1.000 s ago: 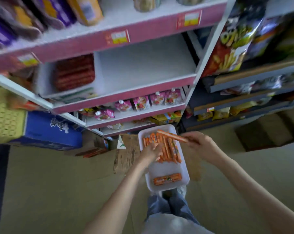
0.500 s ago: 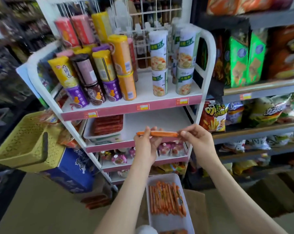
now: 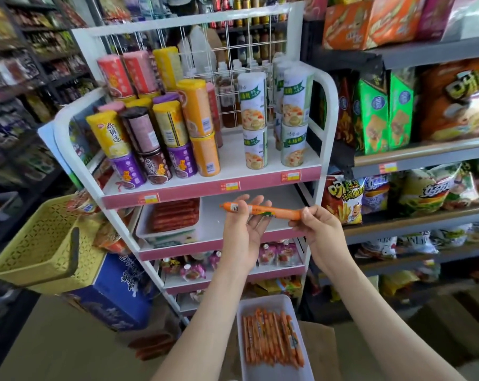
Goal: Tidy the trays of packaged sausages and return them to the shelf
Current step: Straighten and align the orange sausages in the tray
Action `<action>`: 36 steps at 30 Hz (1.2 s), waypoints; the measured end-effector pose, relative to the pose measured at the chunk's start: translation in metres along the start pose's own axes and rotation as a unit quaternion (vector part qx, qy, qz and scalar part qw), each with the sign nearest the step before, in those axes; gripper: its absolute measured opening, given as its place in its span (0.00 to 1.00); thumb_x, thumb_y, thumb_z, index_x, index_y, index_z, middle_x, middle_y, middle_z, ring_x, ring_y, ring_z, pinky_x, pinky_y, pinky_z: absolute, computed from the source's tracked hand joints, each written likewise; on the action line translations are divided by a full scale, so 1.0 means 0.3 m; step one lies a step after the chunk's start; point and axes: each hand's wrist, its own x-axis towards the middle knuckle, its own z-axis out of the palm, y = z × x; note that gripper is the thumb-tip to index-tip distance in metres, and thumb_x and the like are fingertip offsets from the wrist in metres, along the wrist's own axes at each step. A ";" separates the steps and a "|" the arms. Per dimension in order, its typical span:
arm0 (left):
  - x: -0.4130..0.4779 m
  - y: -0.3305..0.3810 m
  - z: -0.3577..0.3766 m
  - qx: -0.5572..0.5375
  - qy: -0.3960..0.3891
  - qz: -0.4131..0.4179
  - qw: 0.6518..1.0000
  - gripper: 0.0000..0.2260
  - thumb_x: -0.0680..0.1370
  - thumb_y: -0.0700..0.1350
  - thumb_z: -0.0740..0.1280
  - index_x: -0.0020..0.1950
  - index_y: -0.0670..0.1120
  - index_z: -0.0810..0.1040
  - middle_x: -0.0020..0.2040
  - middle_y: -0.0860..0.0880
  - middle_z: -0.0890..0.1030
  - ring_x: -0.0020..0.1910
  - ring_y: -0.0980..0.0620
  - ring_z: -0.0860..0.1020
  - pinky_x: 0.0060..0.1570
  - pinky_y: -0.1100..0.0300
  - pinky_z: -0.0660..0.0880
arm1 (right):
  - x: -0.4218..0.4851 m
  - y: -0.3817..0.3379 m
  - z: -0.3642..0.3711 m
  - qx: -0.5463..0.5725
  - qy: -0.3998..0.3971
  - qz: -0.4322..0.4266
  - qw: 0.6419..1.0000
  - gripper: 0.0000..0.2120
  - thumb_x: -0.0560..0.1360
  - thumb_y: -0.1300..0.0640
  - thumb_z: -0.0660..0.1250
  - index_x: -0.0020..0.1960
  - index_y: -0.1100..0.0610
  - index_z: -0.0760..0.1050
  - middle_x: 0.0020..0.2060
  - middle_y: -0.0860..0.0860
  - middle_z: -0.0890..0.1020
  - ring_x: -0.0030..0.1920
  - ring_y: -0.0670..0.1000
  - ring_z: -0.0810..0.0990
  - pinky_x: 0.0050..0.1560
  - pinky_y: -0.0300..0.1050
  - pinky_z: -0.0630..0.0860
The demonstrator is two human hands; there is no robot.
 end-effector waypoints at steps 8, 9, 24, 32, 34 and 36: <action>-0.018 0.002 0.010 0.481 -0.079 0.181 0.854 0.05 0.80 0.47 0.61 0.45 0.53 0.71 0.35 0.55 0.75 0.34 0.45 0.77 0.39 0.55 0.76 | -0.018 -0.090 0.000 -0.263 -0.071 -0.080 0.959 0.11 0.76 0.60 0.67 0.55 0.47 0.75 0.53 0.46 0.81 0.53 0.41 0.78 0.54 0.36 0.73; -0.018 -0.001 0.013 0.521 -0.083 0.204 0.824 0.05 0.80 0.46 0.62 0.45 0.54 0.71 0.35 0.56 0.75 0.34 0.51 0.76 0.37 0.60 0.73 | -0.026 -0.111 0.022 -0.281 -0.089 -0.108 0.949 0.14 0.76 0.60 0.68 0.57 0.45 0.74 0.54 0.45 0.80 0.54 0.40 0.78 0.54 0.34 0.74; 0.012 -0.044 0.013 0.667 -0.140 0.304 0.665 0.10 0.80 0.45 0.63 0.61 0.48 0.77 0.50 0.51 0.80 0.49 0.52 0.73 0.46 0.61 0.69 | -0.019 -0.149 0.048 -0.341 -0.072 -0.185 0.919 0.14 0.75 0.66 0.67 0.45 0.46 0.76 0.41 0.45 0.82 0.45 0.43 0.80 0.50 0.40 0.78; 0.007 -0.050 0.008 0.697 -0.160 0.239 0.656 0.14 0.78 0.53 0.65 0.62 0.52 0.74 0.44 0.59 0.76 0.35 0.61 0.73 0.33 0.75 0.66 | 0.035 -0.114 -0.050 -0.151 0.077 -0.106 0.980 0.10 0.79 0.65 0.62 0.39 0.58 0.71 0.34 0.54 0.76 0.35 0.48 0.74 0.42 0.41 0.74; 0.021 -0.037 -0.012 0.687 -0.130 0.230 0.677 0.13 0.77 0.53 0.67 0.59 0.51 0.76 0.43 0.56 0.79 0.33 0.61 0.74 0.33 0.74 0.68 | 0.058 -0.114 -0.089 -0.055 0.122 -0.077 0.988 0.12 0.80 0.64 0.60 0.38 0.57 0.70 0.32 0.53 0.74 0.33 0.48 0.72 0.40 0.40 0.72; 0.032 -0.030 -0.016 0.624 -0.104 0.206 0.746 0.10 0.75 0.50 0.69 0.55 0.50 0.77 0.44 0.54 0.82 0.38 0.58 0.79 0.40 0.70 0.74 | 0.077 -0.104 -0.112 -0.001 0.142 -0.052 0.988 0.12 0.80 0.63 0.60 0.38 0.57 0.70 0.31 0.51 0.73 0.31 0.48 0.71 0.38 0.39 0.71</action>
